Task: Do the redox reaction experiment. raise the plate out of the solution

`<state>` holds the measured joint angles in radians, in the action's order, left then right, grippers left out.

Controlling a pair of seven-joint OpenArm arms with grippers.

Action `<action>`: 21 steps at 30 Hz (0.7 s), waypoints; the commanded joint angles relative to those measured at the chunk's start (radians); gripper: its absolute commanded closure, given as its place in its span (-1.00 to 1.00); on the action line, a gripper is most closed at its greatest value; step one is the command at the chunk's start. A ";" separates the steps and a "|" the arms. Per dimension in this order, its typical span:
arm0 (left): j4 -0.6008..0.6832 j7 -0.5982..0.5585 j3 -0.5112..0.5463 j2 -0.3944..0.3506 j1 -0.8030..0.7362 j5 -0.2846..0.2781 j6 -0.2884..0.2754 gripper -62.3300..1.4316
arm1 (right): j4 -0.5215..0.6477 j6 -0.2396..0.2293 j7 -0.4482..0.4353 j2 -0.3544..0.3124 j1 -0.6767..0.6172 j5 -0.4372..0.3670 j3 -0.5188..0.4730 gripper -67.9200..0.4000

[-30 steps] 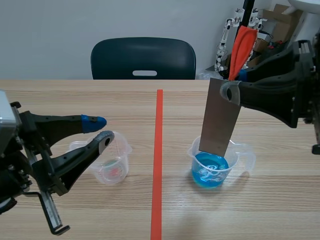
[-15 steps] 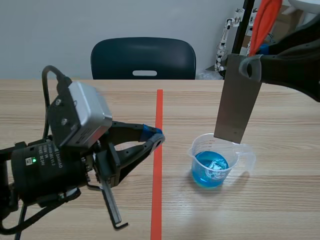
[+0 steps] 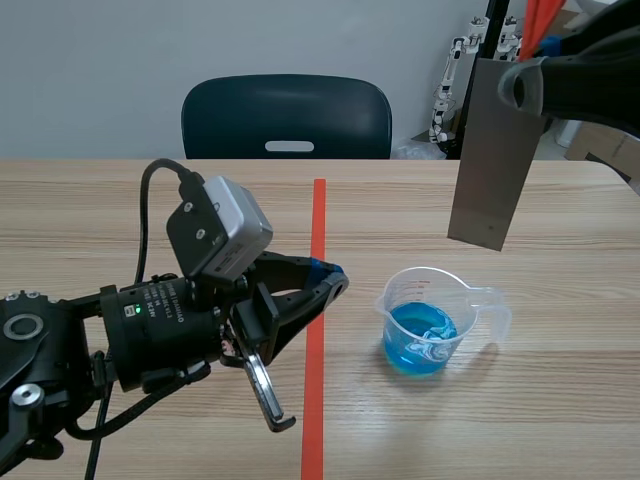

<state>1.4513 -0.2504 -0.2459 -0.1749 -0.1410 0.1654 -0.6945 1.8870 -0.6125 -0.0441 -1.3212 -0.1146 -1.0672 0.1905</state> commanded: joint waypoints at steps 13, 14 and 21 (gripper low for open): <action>0.014 -0.014 -0.003 0.013 0.038 -0.016 -0.002 0.83 | 0.005 0.000 0.016 -0.005 0.012 -0.018 -0.016 0.97; 0.014 -0.015 -0.003 0.013 0.043 -0.016 -0.002 0.83 | 0.005 0.000 0.016 -0.005 0.012 -0.019 -0.016 0.97; 0.014 -0.021 -0.023 0.013 0.072 -0.015 -0.002 0.83 | 0.005 0.000 0.016 -0.004 0.012 -0.018 -0.016 0.97</action>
<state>1.4418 -0.2600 -0.2554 -0.1688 -0.0753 0.1635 -0.6945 1.8870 -0.6167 -0.0132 -1.3209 -0.1146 -1.0672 0.1898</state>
